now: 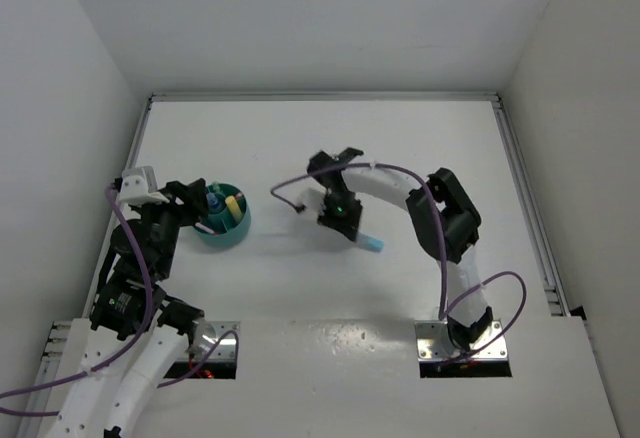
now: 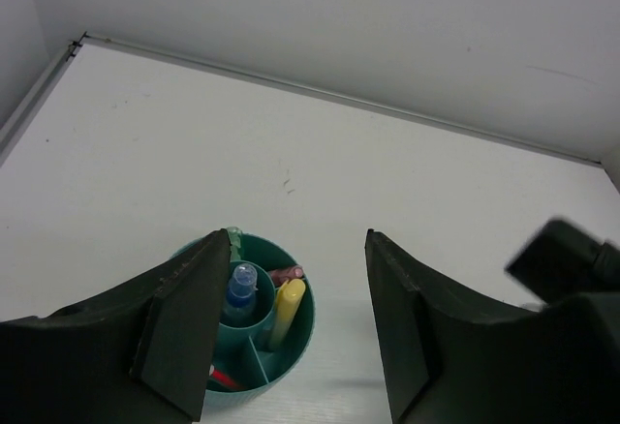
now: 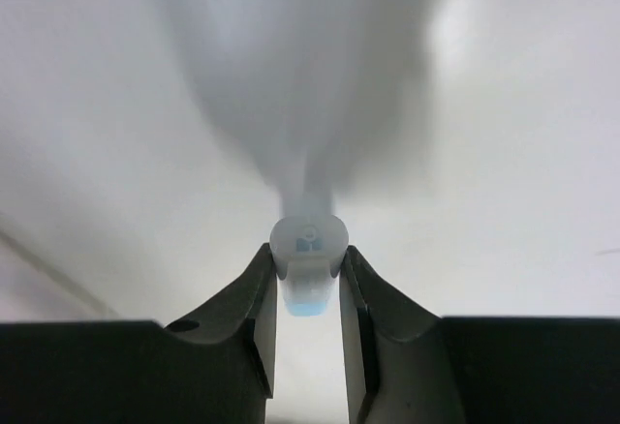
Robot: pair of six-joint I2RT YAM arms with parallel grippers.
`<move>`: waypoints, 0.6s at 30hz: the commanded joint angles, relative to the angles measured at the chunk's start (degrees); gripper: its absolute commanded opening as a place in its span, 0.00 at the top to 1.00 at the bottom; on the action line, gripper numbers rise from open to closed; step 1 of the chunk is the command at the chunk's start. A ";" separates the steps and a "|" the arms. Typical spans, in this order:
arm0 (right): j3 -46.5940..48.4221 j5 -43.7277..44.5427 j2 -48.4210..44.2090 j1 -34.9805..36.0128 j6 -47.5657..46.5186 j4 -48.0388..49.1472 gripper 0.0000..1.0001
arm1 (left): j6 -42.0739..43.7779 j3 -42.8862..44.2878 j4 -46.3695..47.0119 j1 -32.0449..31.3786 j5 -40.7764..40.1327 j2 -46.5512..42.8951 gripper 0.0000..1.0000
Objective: Sort the stationery into containers
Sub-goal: Pick up the stationery from the center of the board, then place the stationery in the storage box.
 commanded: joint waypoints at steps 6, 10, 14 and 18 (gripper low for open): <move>34.82 -15.61 1.69 1.39 15.51 18.54 1.00 | 0.24 0.04 1.32 0.69 -1.98 0.26 0.36; 30.28 -18.31 -1.02 2.54 20.51 30.84 1.00 | -0.28 0.04 1.32 0.69 -1.98 0.26 0.36; 24.74 -28.14 -3.05 2.54 22.01 43.04 1.00 | -0.28 0.04 1.32 0.69 -2.50 0.78 0.36; 26.91 -39.31 -0.60 2.54 25.70 45.88 1.00 | -0.28 0.04 1.32 0.69 -3.12 0.78 0.36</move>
